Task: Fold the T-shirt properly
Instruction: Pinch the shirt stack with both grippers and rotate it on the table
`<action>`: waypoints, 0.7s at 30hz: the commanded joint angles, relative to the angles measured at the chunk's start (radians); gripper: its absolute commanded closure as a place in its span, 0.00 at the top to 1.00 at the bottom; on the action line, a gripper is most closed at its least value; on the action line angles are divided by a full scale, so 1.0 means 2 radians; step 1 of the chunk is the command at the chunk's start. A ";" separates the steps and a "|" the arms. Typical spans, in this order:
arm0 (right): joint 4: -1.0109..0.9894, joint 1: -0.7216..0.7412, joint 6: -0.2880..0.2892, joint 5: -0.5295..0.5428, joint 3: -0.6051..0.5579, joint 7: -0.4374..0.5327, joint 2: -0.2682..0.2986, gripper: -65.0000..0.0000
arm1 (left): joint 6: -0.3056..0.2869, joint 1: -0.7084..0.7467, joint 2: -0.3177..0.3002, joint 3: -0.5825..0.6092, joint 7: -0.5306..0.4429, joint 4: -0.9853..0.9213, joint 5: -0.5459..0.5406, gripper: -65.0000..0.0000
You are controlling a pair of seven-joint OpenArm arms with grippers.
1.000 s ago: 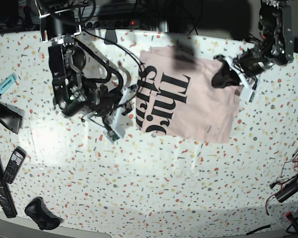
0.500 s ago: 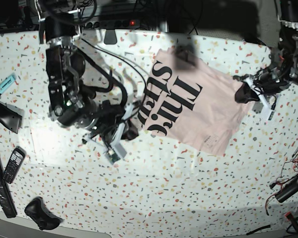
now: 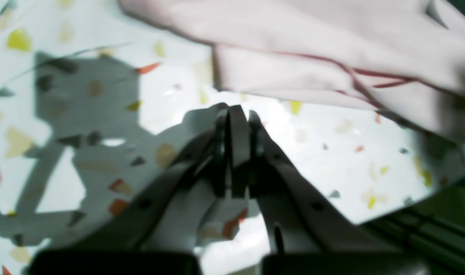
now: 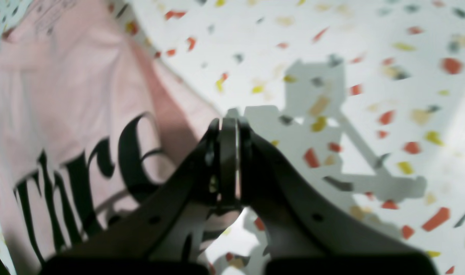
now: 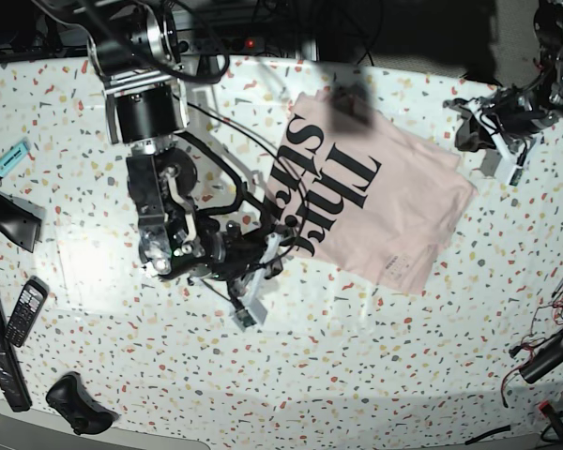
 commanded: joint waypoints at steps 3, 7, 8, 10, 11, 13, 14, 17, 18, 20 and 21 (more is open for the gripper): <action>0.007 0.008 0.003 0.003 -0.019 -0.009 0.001 0.00 | -0.001 -0.004 -0.007 -0.004 -0.020 0.009 -0.002 0.00; 0.007 -0.002 0.018 0.007 -0.032 -0.045 0.001 0.00 | 0.014 -0.006 -0.004 -0.004 -0.063 0.003 0.025 0.00; 0.008 -0.006 0.023 0.011 -0.032 -0.051 0.001 0.00 | 0.028 -0.009 0.000 -0.004 -0.069 0.001 0.039 0.00; 0.012 -0.017 0.024 0.013 -0.032 -0.055 0.001 0.00 | 0.035 -0.017 0.010 -0.004 -0.081 -0.007 0.062 0.00; 0.016 -0.023 0.024 0.013 -0.032 -0.055 0.001 0.00 | 0.034 -0.021 0.015 -0.004 -0.087 -0.012 0.065 0.00; 0.032 -0.039 0.024 0.012 -0.032 -0.055 0.001 0.00 | 0.034 -0.034 0.027 -0.003 -0.093 -0.026 0.073 0.00; 0.042 -0.048 0.024 0.013 -0.032 -0.057 0.001 0.00 | 0.034 -0.042 0.032 -0.003 -0.093 -0.036 0.073 0.00; 0.081 -0.081 0.024 0.013 -0.032 -0.061 0.001 0.00 | 0.032 -0.064 0.042 -0.003 -0.093 -0.068 0.073 0.00; 0.095 -0.093 0.024 0.013 -0.032 -0.061 0.001 0.00 | 0.032 -0.072 0.043 -0.002 -0.093 -0.077 0.073 0.00; 0.121 -0.117 0.024 0.014 -0.032 -0.060 0.001 0.00 | 0.023 -0.086 0.044 -0.002 -0.093 -0.092 0.072 0.00; 0.134 -0.128 0.025 0.019 -0.032 -0.061 0.001 0.00 | 0.015 -0.092 0.045 -0.002 -0.093 -0.097 0.072 0.00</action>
